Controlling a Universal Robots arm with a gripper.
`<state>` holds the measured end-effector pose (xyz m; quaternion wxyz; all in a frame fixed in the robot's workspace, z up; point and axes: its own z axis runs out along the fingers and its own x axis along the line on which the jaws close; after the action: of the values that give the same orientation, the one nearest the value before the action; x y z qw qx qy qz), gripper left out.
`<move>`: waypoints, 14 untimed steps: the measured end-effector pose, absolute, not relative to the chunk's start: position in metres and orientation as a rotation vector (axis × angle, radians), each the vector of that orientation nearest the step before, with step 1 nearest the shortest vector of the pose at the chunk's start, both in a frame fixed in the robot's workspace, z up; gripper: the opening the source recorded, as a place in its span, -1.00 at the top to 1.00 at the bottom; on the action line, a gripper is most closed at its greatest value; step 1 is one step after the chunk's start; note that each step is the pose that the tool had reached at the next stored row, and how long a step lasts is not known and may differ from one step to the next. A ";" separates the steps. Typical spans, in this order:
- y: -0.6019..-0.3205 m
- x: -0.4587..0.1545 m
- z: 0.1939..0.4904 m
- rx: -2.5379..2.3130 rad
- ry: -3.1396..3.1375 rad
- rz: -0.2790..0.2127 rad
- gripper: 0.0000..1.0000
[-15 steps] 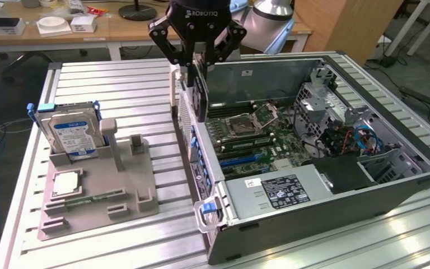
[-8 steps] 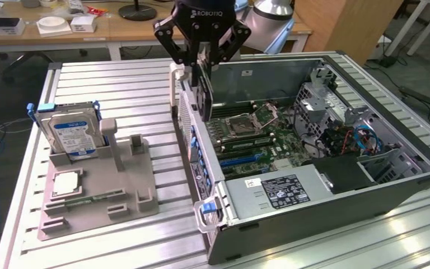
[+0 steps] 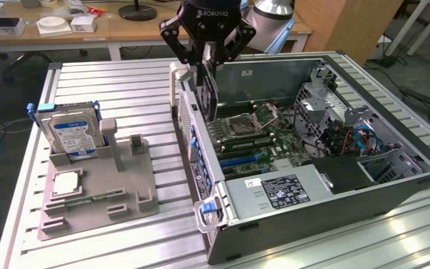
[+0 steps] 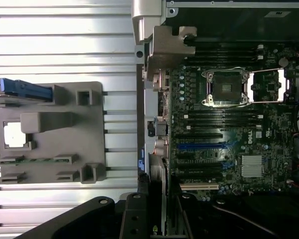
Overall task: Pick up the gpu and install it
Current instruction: 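Pick up the gpu and move the gpu toward the slot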
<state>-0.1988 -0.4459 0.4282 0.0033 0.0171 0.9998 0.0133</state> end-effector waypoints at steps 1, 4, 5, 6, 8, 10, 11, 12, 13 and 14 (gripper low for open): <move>-0.446 -0.198 0.428 0.054 3.134 0.042 0.48; -0.446 -0.196 0.428 0.054 3.134 0.042 0.48; -0.446 -0.195 0.428 0.054 3.134 0.042 0.48; -0.446 -0.194 0.428 0.054 3.134 0.042 0.48; -0.446 -0.193 0.428 0.054 3.134 0.042 0.48; -0.446 -0.191 0.428 0.054 3.134 0.042 0.48; -0.446 -0.190 0.428 0.054 3.134 0.042 0.48; -0.446 -0.189 0.428 0.054 3.134 0.042 0.48; -0.446 -0.188 0.428 0.054 3.134 0.042 0.48; -0.446 -0.187 0.428 0.054 3.134 0.042 0.48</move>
<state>-0.1873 -0.4459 0.4282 0.0033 0.0171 0.9998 0.0133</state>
